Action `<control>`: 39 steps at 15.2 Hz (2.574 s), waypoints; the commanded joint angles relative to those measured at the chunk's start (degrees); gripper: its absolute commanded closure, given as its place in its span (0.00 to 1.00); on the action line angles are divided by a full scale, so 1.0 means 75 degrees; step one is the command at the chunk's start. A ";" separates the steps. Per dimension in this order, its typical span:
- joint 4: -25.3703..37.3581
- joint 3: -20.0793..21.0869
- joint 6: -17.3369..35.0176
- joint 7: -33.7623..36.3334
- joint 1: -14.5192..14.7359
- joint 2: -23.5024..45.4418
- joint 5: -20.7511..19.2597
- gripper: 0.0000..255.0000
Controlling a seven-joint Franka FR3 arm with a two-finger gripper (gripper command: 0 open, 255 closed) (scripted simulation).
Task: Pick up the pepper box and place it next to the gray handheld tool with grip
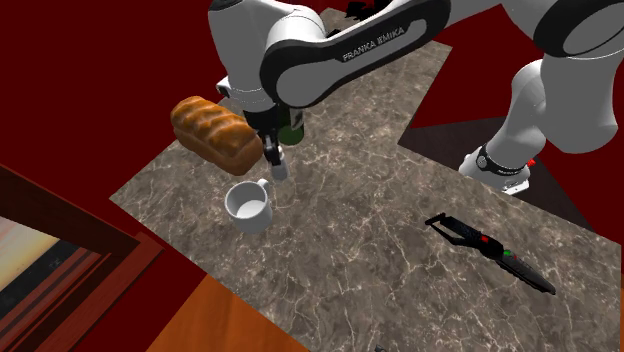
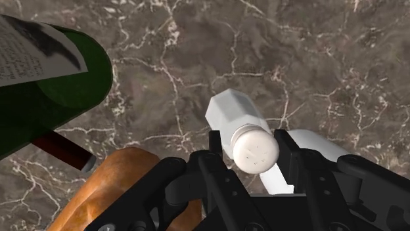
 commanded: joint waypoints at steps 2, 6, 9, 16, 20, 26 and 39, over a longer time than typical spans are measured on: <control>0.0191 -0.0004 -0.0262 0.0027 -0.0004 -0.0069 -0.0012 1.00; 0.0509 -0.0008 -0.0639 0.0065 -0.0010 -0.0131 -0.0026 1.00; 0.0775 -0.0011 -0.0931 0.0093 -0.0016 -0.0158 -0.0034 1.00; 0.1507 -0.0013 -0.1650 0.0160 -0.0036 -0.0149 -0.0046 1.00; 0.2009 -0.0013 -0.2092 0.0199 -0.0052 -0.0090 -0.0047 1.00; 0.2776 -0.0010 -0.2707 0.0254 -0.0079 0.0059 -0.0041 1.00; -0.1878 0.0584 -0.1181 0.1774 0.1048 -0.3237 -0.0139 1.00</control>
